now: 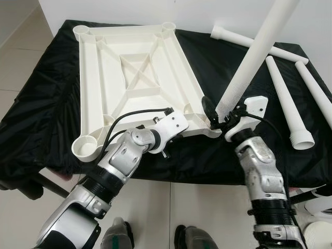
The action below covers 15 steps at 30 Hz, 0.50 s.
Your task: Building children table
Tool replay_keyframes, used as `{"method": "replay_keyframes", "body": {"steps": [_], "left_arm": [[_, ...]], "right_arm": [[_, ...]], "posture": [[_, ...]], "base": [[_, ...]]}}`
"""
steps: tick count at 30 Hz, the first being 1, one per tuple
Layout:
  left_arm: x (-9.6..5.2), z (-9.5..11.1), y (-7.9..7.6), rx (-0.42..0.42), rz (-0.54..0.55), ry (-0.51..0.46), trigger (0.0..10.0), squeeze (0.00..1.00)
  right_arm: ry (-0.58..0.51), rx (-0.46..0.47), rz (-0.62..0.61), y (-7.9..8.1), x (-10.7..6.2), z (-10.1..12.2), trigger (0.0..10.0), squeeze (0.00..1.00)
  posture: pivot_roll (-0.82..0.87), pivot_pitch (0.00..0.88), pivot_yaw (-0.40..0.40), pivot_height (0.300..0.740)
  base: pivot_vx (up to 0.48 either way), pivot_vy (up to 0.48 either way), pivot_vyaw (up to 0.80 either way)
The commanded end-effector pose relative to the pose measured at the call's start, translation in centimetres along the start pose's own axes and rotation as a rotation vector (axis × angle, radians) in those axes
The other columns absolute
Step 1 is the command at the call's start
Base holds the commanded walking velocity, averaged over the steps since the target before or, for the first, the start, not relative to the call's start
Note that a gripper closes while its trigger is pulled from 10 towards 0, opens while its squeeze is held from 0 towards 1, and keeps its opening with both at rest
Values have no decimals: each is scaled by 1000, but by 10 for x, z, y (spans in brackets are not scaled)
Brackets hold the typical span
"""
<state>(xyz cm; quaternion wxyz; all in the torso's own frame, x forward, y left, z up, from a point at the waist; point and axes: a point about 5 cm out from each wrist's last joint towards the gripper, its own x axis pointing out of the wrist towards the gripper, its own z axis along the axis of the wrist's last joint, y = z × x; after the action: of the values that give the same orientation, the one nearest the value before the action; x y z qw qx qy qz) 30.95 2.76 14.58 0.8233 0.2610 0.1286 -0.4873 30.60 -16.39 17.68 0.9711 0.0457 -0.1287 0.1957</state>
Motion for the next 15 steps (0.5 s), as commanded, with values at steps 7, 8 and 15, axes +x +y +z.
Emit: {"method": "replay_keyframes", "body": {"steps": [7, 8, 15], "left_arm": [[5, 9, -12, 32, -68, -35, 10000, 0], [5, 9, -12, 32, -68, -35, 10000, 0], [6, 10, -13, 34, -73, -37, 10000, 0]], "right_arm": [[106, -19, 203, -21, -6, -4, 10000, 0], [118, -39, 217, -24, -8, -6, 10000, 0], [152, -46, 215, -42, -11, -13, 10000, 0]], "posture": [[-8, 74, -41, 740], [-9, 72, -41, 740], [-13, 66, -38, 740]], "base": [[0, 0, 0], [0, 0, 0], [0, 0, 0]]}}
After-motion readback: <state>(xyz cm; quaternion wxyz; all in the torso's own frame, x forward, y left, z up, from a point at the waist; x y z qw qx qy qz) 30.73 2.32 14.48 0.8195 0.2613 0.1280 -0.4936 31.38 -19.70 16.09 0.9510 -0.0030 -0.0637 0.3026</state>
